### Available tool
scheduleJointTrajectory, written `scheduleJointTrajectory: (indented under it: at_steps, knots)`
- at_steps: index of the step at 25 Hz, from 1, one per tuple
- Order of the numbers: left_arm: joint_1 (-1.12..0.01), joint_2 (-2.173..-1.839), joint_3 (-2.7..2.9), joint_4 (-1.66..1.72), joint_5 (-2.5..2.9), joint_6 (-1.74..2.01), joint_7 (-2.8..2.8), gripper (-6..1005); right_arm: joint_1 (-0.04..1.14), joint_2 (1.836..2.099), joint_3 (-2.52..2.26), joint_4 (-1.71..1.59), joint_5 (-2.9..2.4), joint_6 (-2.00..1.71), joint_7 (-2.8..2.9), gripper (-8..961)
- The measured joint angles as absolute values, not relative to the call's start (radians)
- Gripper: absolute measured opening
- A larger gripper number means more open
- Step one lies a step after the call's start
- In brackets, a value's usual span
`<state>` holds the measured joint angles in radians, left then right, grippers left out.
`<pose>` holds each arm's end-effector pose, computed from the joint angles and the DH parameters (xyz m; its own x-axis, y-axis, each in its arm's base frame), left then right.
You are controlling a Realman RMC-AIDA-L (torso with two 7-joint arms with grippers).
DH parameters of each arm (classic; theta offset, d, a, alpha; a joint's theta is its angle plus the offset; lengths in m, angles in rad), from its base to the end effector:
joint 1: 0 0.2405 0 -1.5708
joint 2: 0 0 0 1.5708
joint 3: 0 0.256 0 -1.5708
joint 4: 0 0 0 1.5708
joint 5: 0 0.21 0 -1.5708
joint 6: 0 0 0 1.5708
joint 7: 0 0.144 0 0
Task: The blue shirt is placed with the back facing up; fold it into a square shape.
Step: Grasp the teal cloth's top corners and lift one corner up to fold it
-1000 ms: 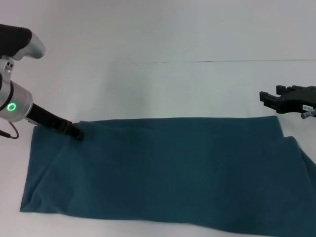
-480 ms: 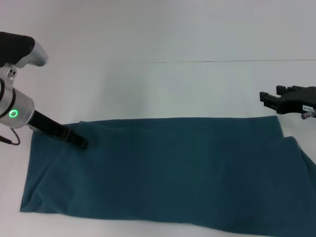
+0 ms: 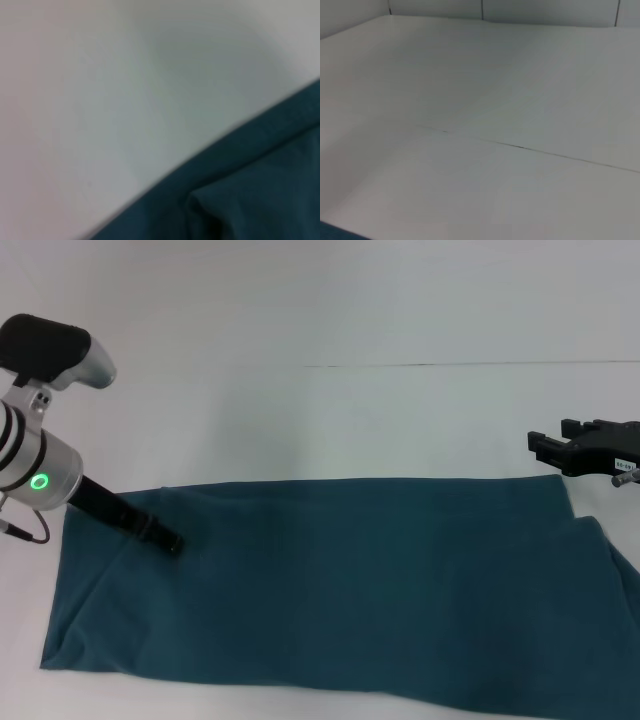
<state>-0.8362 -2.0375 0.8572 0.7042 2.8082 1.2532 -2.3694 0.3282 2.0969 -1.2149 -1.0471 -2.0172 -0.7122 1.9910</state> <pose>-0.2635 0.4105 0.0089 0.5603 0.8269 -0.0475 0.6994 -0.5031 -0.5077 0.2867 0.3823 0.0225 0.7305 -0.4962 -0.4692 -0.6738 -0.4123 -0.6131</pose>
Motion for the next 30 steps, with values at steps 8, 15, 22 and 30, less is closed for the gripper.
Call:
scheduleJointTrajectory:
  at_steps: [8, 15, 22, 30]
  knots:
    - [-0.833, -2.043, 0.862, 0.717, 2.804, 1.253, -2.369, 751, 0.327, 2.097, -1.208, -1.042, -2.017, -0.712, 1.991, 518]
    - [-0.832, -2.036, 0.853, 0.718, 2.79, 1.262, -2.347, 436, 0.327, 2.097, -1.206, -1.039, -2.017, -0.712, 1.991, 518]
    - [-0.827, -2.038, 0.85, 0.728, 2.768, 1.294, -2.319, 264, 0.327, 2.097, -1.206, -1.039, -2.017, -0.712, 1.991, 517]
    - [-0.825, -2.05, 0.848, 0.76, 2.764, 1.322, -2.307, 66, 0.327, 2.097, -1.206, -1.036, -2.017, -0.719, 1.985, 517]
